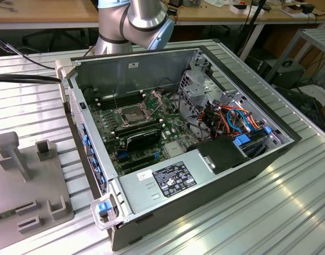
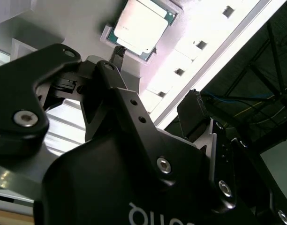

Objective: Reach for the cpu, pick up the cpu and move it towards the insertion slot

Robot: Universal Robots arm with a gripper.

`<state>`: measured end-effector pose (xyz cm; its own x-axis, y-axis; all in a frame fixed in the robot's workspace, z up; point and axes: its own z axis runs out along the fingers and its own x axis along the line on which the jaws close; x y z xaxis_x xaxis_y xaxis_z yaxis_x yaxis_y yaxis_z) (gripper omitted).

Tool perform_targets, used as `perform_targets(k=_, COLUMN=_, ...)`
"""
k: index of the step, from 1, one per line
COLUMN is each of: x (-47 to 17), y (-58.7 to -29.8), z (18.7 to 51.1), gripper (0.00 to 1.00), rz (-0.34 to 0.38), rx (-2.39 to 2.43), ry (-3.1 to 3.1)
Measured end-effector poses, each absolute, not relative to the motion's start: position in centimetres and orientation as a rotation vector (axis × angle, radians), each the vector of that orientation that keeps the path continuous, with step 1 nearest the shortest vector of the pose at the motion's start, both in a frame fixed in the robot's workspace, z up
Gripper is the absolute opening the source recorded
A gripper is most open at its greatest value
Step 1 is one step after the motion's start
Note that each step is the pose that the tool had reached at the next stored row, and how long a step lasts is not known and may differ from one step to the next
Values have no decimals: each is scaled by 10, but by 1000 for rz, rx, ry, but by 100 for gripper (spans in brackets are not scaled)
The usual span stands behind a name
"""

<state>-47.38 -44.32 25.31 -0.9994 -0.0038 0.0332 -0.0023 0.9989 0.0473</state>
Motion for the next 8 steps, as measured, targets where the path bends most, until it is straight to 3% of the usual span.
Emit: perform_targets(k=8, x=-469, y=-445, z=245, gripper=72, rz=-73, rx=29, ry=-3107)
